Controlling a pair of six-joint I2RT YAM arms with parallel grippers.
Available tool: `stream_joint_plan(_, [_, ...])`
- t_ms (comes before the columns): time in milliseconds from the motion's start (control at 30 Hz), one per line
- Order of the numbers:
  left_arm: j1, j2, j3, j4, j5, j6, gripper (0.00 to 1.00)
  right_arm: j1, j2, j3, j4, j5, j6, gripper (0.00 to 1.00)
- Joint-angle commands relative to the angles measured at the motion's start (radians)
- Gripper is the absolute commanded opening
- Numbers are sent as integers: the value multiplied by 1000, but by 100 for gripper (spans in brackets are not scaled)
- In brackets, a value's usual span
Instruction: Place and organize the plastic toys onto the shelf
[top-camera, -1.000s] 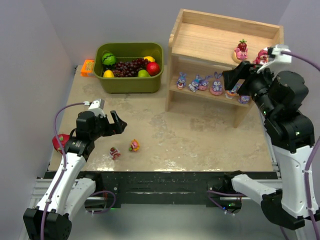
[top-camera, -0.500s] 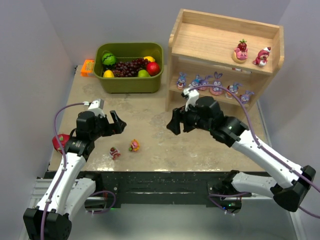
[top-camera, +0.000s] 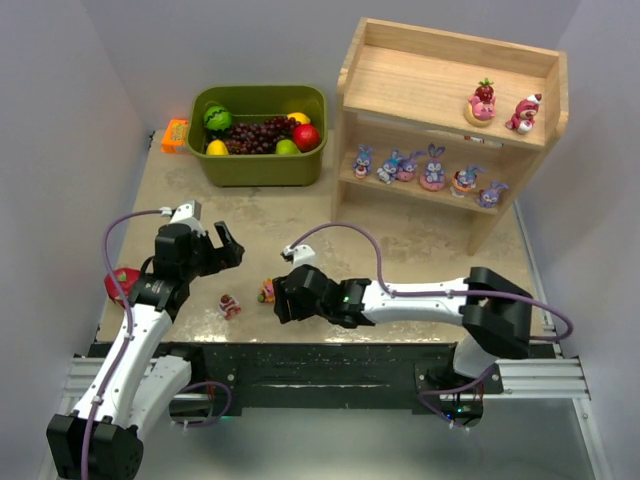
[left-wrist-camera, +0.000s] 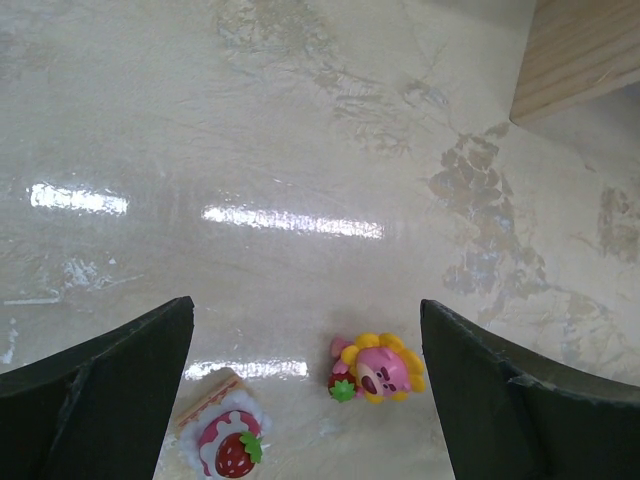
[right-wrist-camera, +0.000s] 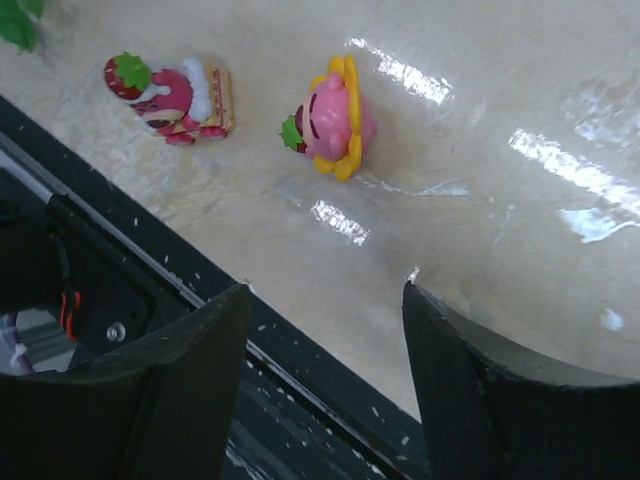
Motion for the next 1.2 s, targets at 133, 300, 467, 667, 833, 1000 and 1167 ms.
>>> stream_joint_plan(133, [-3, -11, 31, 16, -17, -2, 99, 11, 152, -9, 256, -12, 204, 31])
stream_joint_plan(300, [-3, -12, 29, 16, -14, 3, 100, 18, 209, -60, 403, -34, 255, 15])
stream_joint_plan(467, [-3, -11, 29, 17, -16, 6, 99, 18, 261, -68, 465, -39, 289, 3])
stream_joint_plan(667, [-3, -9, 29, 17, -14, 7, 100, 18, 333, -60, 499, 0, 315, 0])
stream_joint_plan(833, [-3, -11, 28, 17, -13, 10, 99, 14, 323, -97, 473, 110, 335, 0])
stream_joint_plan(1000, [-3, -11, 28, 20, -7, 12, 100, -9, 329, -117, 459, 148, 340, 0])
stream_joint_plan(1167, [-3, -14, 26, 20, -4, 15, 100, -51, 321, -152, 514, 165, 329, 0])
